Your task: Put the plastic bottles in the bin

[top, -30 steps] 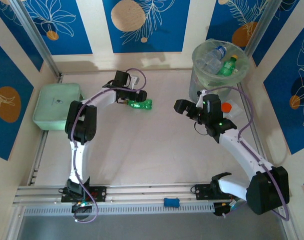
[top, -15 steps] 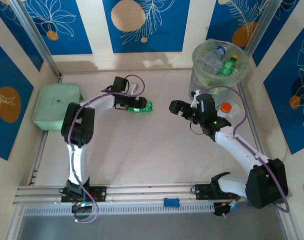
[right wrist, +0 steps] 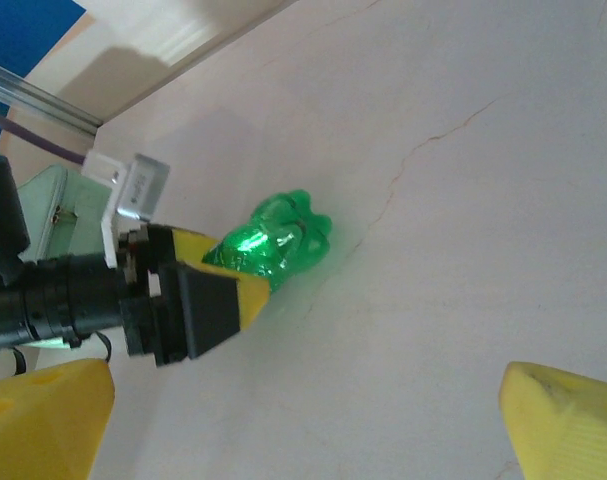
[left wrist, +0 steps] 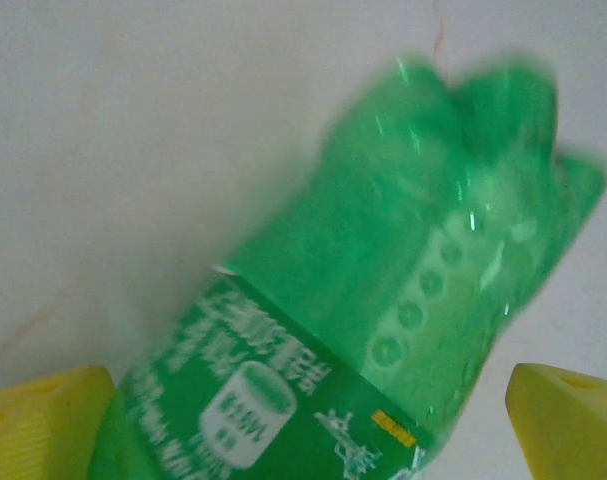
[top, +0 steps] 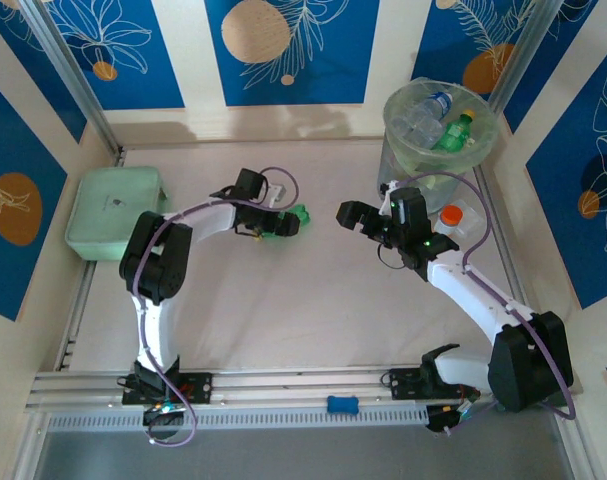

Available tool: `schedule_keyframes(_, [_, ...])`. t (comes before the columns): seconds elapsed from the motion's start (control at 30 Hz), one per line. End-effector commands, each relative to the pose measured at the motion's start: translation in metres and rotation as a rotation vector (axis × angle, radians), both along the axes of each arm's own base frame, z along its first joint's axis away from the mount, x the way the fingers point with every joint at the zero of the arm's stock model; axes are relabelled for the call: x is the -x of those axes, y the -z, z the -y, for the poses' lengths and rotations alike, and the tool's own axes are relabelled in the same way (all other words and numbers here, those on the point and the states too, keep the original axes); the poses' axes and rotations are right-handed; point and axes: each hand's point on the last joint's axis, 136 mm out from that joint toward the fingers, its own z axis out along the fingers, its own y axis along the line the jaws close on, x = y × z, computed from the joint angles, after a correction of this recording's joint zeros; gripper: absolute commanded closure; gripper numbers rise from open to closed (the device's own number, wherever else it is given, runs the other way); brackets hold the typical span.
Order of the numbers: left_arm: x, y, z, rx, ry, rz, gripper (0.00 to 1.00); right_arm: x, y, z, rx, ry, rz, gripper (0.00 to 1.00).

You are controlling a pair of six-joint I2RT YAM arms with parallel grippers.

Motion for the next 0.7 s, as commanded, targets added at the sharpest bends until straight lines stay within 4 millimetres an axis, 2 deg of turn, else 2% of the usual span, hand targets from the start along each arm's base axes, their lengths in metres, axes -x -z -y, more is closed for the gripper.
schedule_keyframes(0.0, [0.02,-0.007,0.003,-0.026,0.011,-0.01,0.01,-0.003,-0.01,-0.006,-0.027,-0.005,0.016,0.01])
schedule_keyframes(0.17, [0.029,0.0,0.003,-0.095,0.026,0.005,0.0,-0.004,-0.01,-0.008,-0.029,-0.009,0.011,0.01])
schedule_keyframes(0.43, [0.018,0.022,-0.008,-0.213,0.0,-0.006,0.15,-0.001,-0.006,-0.008,-0.026,-0.007,-0.002,0.01])
schedule_keyframes(0.67, [0.007,0.027,-0.015,-0.256,-0.064,0.002,0.19,0.0,-0.005,-0.005,-0.014,0.003,-0.003,0.01])
